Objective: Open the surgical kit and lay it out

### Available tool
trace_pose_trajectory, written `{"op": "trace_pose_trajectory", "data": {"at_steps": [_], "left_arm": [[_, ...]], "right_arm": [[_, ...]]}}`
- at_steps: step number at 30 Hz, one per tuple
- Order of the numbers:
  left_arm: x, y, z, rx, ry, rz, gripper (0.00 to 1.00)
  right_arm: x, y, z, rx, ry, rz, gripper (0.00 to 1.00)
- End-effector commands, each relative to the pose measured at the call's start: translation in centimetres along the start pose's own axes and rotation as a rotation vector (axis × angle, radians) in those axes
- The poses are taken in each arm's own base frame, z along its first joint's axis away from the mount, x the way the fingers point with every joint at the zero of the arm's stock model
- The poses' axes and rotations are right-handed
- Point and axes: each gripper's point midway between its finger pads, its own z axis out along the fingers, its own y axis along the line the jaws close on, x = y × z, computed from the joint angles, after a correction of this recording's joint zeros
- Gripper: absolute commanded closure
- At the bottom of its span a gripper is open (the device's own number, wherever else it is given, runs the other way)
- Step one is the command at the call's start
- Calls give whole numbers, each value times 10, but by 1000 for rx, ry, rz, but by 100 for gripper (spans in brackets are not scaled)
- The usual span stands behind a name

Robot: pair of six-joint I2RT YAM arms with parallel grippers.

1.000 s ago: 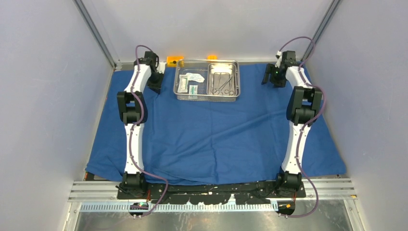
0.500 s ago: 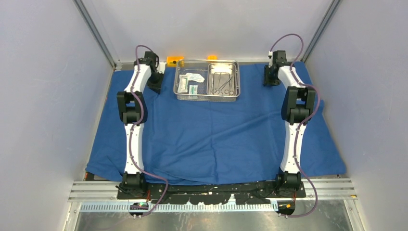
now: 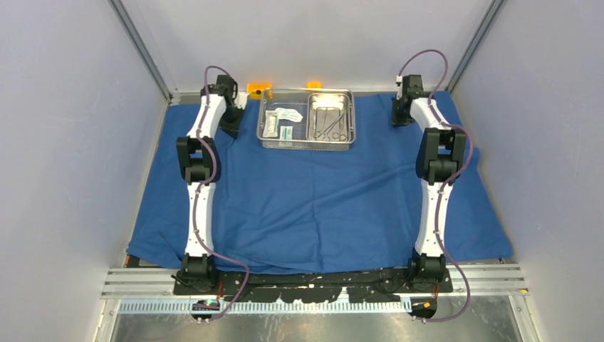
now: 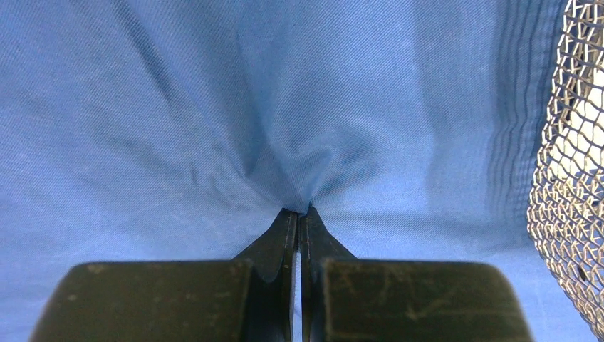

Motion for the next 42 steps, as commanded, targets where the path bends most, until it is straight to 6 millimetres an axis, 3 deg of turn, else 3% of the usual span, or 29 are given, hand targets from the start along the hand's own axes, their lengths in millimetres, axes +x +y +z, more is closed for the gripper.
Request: {"op": "trace_pose_trajectory", "data": {"at_steps": [1,10,28,42], "left_arm": [[10,40,40,-144,50,47,100],[3,53,44,-201,40,70,100],[-38,82,29,-333,-110,59,100],[-34,96,34,-397,-82,116,100]], "right_arm": [[17,-9,12,50,53,-13,100],[16,-10,12,58,53,2,100],[6,-15,17,87,40,44,100],[-1,-29,22,133,41,36,100]]}}
